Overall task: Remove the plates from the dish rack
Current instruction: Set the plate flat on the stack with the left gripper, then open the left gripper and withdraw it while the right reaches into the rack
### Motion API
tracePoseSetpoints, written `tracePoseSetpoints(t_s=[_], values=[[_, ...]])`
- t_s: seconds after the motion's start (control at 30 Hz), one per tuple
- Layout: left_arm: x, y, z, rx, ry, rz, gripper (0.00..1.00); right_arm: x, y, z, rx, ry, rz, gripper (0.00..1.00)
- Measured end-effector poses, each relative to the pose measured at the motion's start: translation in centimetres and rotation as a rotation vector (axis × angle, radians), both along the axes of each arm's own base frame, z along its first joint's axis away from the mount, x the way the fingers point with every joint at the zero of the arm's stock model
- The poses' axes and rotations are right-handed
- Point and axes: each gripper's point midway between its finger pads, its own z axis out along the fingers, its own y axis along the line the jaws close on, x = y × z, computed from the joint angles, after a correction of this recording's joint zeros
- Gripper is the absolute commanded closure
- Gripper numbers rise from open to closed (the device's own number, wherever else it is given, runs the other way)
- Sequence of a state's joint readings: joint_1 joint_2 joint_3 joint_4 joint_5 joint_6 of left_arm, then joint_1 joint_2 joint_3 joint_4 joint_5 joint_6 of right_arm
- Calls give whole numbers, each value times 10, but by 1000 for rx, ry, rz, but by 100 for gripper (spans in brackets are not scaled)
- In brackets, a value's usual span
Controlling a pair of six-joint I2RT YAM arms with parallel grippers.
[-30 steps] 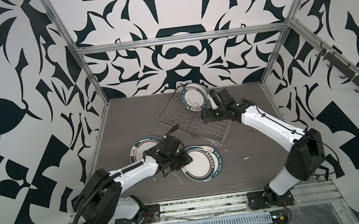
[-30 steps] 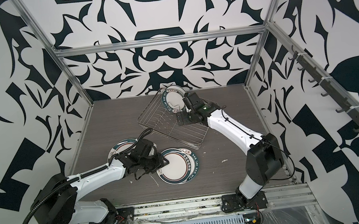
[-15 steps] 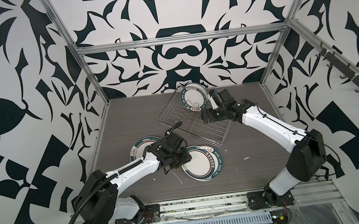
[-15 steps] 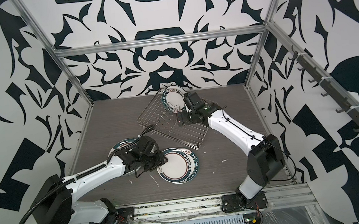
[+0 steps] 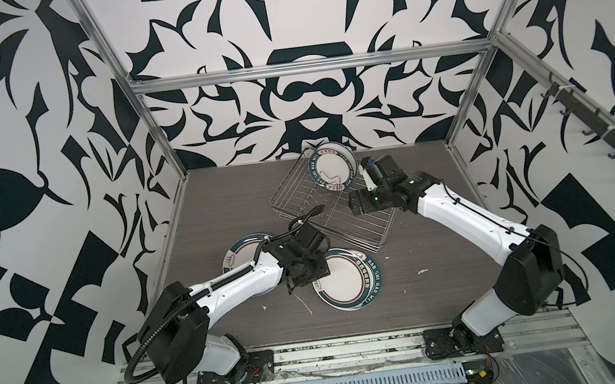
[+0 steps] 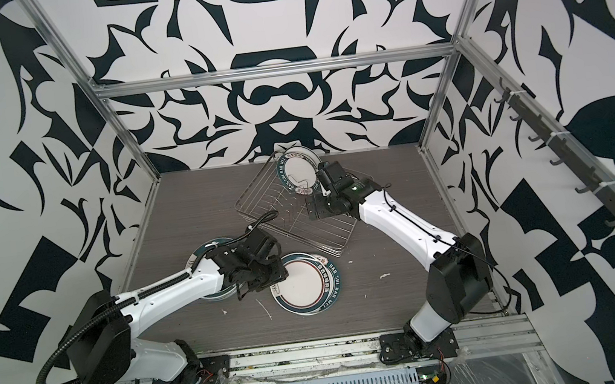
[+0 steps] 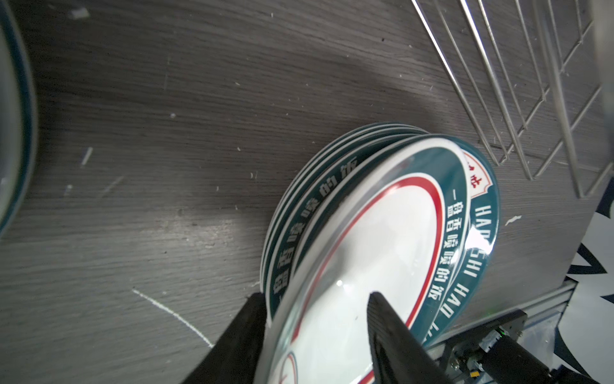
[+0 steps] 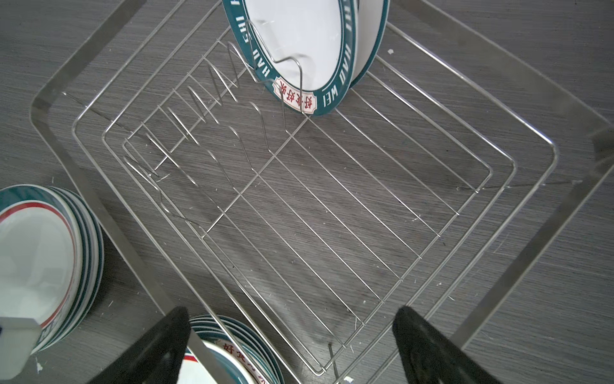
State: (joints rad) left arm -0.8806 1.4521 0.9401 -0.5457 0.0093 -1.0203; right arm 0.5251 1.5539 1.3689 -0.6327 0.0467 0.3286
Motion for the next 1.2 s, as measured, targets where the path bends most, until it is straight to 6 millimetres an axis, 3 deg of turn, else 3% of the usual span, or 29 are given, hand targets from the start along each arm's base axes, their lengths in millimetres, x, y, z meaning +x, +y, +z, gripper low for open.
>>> tracePoseSetpoints(t_s=[0.2, 0.67, 0.9, 1.0, 1.2], values=[[2, -8, -1, 61, -4, -23, 43, -3, -3, 2, -6, -8, 6, 1], [0, -4, 7, 142, -32, -40, 39, -6, -6, 2, -21, -14, 17, 0], [-4, -23, 30, 146, -113, -105, 25, -8, -11, 3, -48, -22, 12, 0], [-6, -36, 43, 138, -152, -143, 25, -9, -16, 3, -72, -7, 7, 0], [-9, -53, 49, 144, -189, -190, 20, 12, -11, 28, -69, -52, 16, 1]])
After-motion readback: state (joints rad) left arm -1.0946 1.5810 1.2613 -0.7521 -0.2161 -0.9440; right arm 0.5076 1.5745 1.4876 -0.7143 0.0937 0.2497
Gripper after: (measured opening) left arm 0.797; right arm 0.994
